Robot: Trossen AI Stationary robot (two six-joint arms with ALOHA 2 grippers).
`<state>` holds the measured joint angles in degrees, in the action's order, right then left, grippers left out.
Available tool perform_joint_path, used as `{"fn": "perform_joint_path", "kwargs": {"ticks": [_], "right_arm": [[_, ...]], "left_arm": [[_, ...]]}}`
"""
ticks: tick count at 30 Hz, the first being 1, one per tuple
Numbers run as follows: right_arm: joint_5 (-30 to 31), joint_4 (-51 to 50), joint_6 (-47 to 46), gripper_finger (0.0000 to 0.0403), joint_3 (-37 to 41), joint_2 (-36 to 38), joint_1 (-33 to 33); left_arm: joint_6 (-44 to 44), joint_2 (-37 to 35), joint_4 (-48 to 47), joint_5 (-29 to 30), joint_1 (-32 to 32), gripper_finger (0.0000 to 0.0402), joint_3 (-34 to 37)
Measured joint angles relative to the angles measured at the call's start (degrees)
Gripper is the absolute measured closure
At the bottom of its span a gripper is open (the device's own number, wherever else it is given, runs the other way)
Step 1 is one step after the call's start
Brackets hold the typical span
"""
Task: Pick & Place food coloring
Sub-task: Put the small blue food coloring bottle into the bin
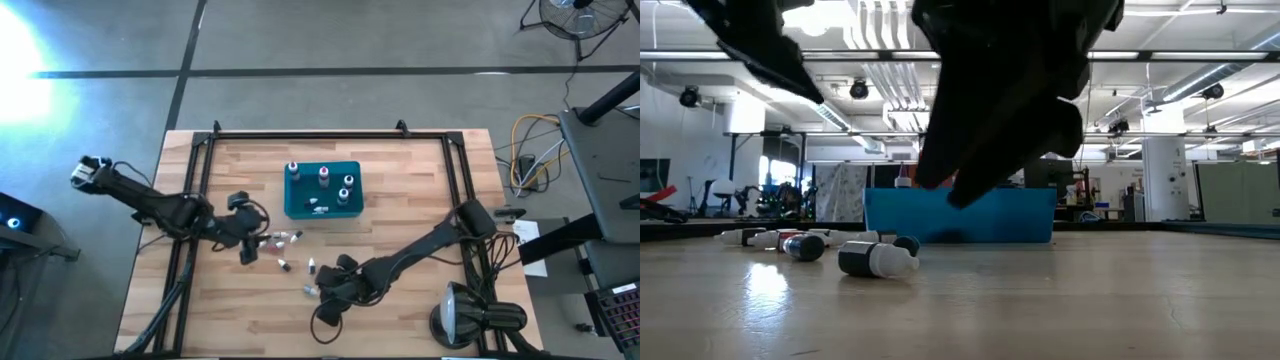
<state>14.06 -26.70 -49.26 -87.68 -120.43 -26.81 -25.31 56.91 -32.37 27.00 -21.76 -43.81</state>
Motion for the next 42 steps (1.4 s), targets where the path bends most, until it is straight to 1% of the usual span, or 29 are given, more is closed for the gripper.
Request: {"fn": "perform_joint_path", "kwargs": {"ticks": [4, 8, 12, 14, 17, 23, 27, 32, 34, 36, 37, 38, 40, 42], "right_arm": [[-0.66, 0.05, 0.40, 0.0229, -3.03, -3.55, -0.04], [-0.17, -0.28, 2.07, 0.0229, -5.80, -6.87, 0.03], [5.14, -3.94, 2.53, 0.0229, -8.90, -9.24, 0.21], [6.38, -5.43, 2.69, 0.0229, -10.43, -10.17, 0.50], [6.32, -6.27, 3.75, 0.0229, -12.41, -11.74, 0.80], [2.69, -6.10, 5.08, 0.0235, -13.32, -13.32, 1.48], [2.73, -6.43, 6.35, 0.0263, -13.24, -13.31, 1.99], [1.65, -8.40, 7.67, 0.0333, -13.34, -13.01, 3.62], [-0.11, -8.89, 8.77, 0.0358, -13.36, -12.75, 4.46], [-1.97, -9.12, 9.77, 0.0365, -13.30, -12.14, 5.33], [-1.76, -9.32, 10.22, 0.0365, -13.20, -11.76, 5.66], [-1.28, -9.69, 10.74, 0.0365, -13.06, -11.10, 6.12], [1.66, -10.21, 12.14, 0.0365, -12.92, -9.19, 7.14], [6.87, -10.69, 13.56, 0.0363, -12.94, -5.53, 8.38]], "left_arm": [[-4.46, -0.98, 0.83, 0.37, -1.69, 0.0195, 3.48], [-6.76, -1.01, 1.48, 0.37, -2.67, 0.0195, 5.38], [-8.14, -1.01, 2.83, 0.20, -3.28, 0.0195, 6.40], [-8.57, -1.01, 3.46, 0.02, -3.62, 0.0195, 6.63], [-8.97, -1.01, 3.93, 0.00, -3.95, 0.0195, 6.62], [-9.06, -1.01, 4.14, 0.07, -3.92, 0.0195, 6.62], [-9.05, -1.01, 4.14, 0.08, -3.92, 0.0195, 6.62], [-8.77, -1.01, 4.12, 0.09, -3.92, 0.0195, 6.62], [-8.41, -1.01, 4.12, 0.09, -3.92, 0.0195, 6.62], [-8.23, -1.01, 4.08, 0.03, -3.92, 0.0195, 6.62], [-8.23, -1.01, 4.08, 0.00, -3.92, 0.0195, 6.62], [-8.25, -1.01, 4.01, -0.03, -3.92, 0.0195, 6.62], [-8.81, -1.01, 3.72, -0.11, -3.92, 0.0195, 6.62], [-9.39, -1.01, 3.25, -0.11, -3.92, 0.0195, 6.64]]}}
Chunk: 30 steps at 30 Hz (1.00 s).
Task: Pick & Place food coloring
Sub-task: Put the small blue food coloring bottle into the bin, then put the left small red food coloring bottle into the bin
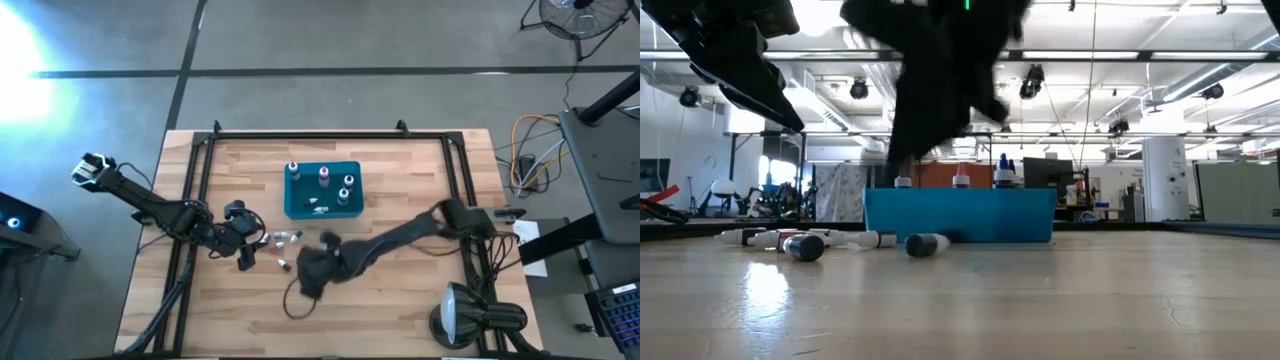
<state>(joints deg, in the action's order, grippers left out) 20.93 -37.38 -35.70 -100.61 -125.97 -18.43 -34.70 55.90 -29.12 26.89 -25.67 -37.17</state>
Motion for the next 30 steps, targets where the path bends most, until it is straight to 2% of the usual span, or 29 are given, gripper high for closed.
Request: {"fn": "perform_joint_path", "kwargs": {"ticks": [3, 6, 10, 15, 21, 26, 28, 30], "right_arm": [[7.52, -2.60, 0.20, 0.0356, -0.26, 4.98, 3.28], [9.20, -4.25, 0.14, 0.0353, 0.41, 7.30, 8.68], [6.74, -4.09, 2.70, 0.0332, 0.39, 9.34, 15.60], [0.26, -4.56, 4.35, 0.0258, 0.41, 9.85, 19.32], [-0.27, -5.74, 8.26, 0.0169, 0.32, 11.99, 15.93], [-0.32, -11.38, 13.59, 0.0134, 0.34, 12.98, 8.65], [-1.28, -13.55, 10.67, 0.0131, 0.34, 12.73, 6.13], [-4.52, -14.33, 3.63, 0.0132, 0.74, 11.79, 5.01]], "left_arm": [[-0.53, 0.00, -0.14, 0.00, 0.00, 0.0195, 0.06], [-1.83, 0.00, 0.32, -0.01, 0.00, 0.0195, 0.52], [-3.75, 0.40, 2.78, -0.02, 0.00, 0.0195, 1.64], [-7.40, 1.59, 7.01, -0.07, 0.00, 0.0195, 3.28], [-6.72, 4.26, 18.50, -0.23, 0.00, 0.0195, 6.51], [-2.07, 7.33, 18.78, -2.61, 0.07, 0.0195, 6.71], [-2.91, 8.48, 18.45, -5.65, 0.37, 0.0195, 6.48], [-7.65, 9.77, 16.33, -7.05, 0.68, 0.0195, 5.84]]}}
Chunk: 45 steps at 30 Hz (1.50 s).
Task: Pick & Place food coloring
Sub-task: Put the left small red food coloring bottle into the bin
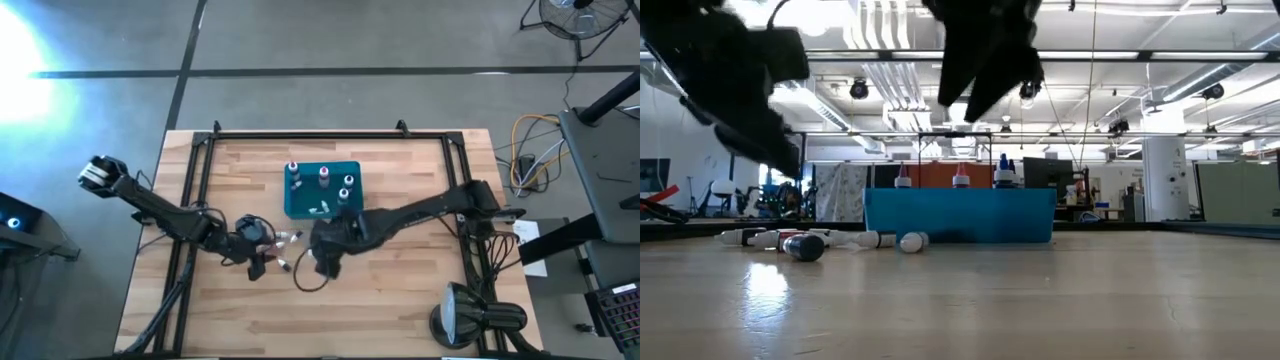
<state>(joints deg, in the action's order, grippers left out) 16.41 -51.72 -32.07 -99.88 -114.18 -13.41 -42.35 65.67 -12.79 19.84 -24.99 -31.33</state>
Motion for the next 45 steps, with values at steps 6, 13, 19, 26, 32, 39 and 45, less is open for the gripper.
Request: {"fn": "perform_joint_path", "kwargs": {"ticks": [6, 13, 19, 26, 32, 39, 45], "right_arm": [[1.31, 2.50, -14.33, 0.0148, 0.24, -2.31, -1.46], [1.31, 4.48, -14.28, 0.0162, 0.28, -4.32, -1.86], [-2.31, 4.76, -14.30, 0.0163, 0.31, -5.91, -1.70], [-3.28, 4.91, -14.47, 0.0170, 0.31, -5.95, -1.46], [-5.70, 4.88, -14.47, 0.0170, 0.31, -5.93, -1.56], [-6.56, 4.85, -14.50, 0.0170, 0.31, -5.93, -1.60], [-6.58, 4.78, -14.48, 0.0170, 0.31, -5.93, -1.57]], "left_arm": [[-6.38, 0.78, -21.74, 0.24, 0.01, 0.0195, -3.80], [-17.23, -1.11, -45.36, 0.78, 3.40, 0.0195, -7.54], [-8.90, -1.51, -38.25, -11.21, 7.90, 0.0195, -3.63], [-4.83, -1.51, -38.00, -10.98, 15.34, 0.0195, -3.04], [-1.03, -0.74, -33.59, -13.75, 22.44, 0.0195, -3.08], [0.56, 5.30, -32.15, -15.05, 22.83, 0.0195, -3.04], [2.06, 11.07, -29.88, -14.91, 21.99, 0.0196, -3.18]]}}
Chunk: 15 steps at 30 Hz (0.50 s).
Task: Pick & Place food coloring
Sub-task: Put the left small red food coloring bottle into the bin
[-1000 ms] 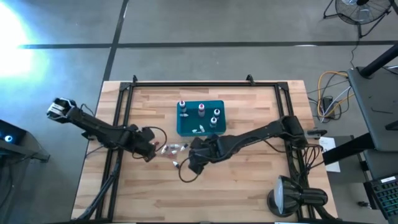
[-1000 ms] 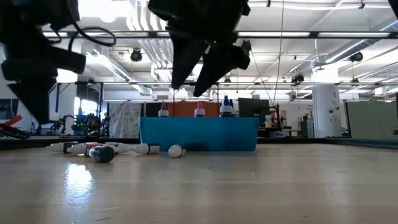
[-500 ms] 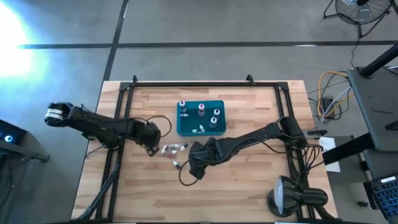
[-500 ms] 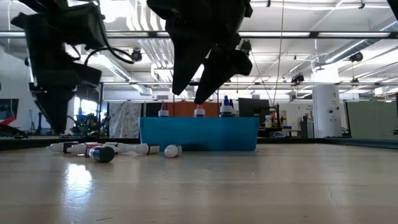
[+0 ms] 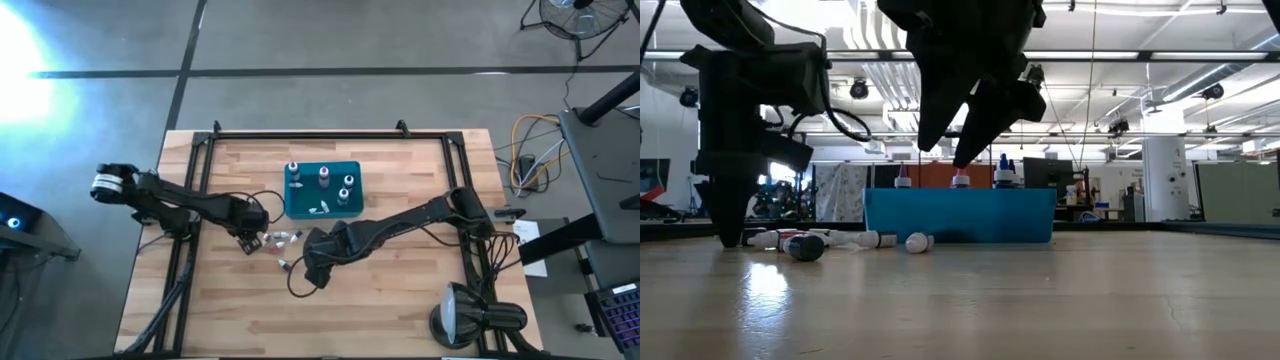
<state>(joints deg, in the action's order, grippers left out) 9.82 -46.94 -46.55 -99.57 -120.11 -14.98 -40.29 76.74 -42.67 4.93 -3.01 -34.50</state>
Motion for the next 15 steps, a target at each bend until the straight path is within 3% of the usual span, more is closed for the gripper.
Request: {"fn": "perform_joint_path", "kwargs": {"ticks": [4, 15], "right_arm": [[0.02, -0.18, -0.01, 0.0170, 0.00, 0.00, 0.00], [0.22, -0.59, 0.44, 0.0170, 0.00, 0.00, 0.04]], "left_arm": [[0.30, 2.04, 0.43, 0.31, -0.93, 0.0213, -0.55], [2.48, 5.73, 0.88, 2.96, -1.67, 0.0322, -2.72]]}}
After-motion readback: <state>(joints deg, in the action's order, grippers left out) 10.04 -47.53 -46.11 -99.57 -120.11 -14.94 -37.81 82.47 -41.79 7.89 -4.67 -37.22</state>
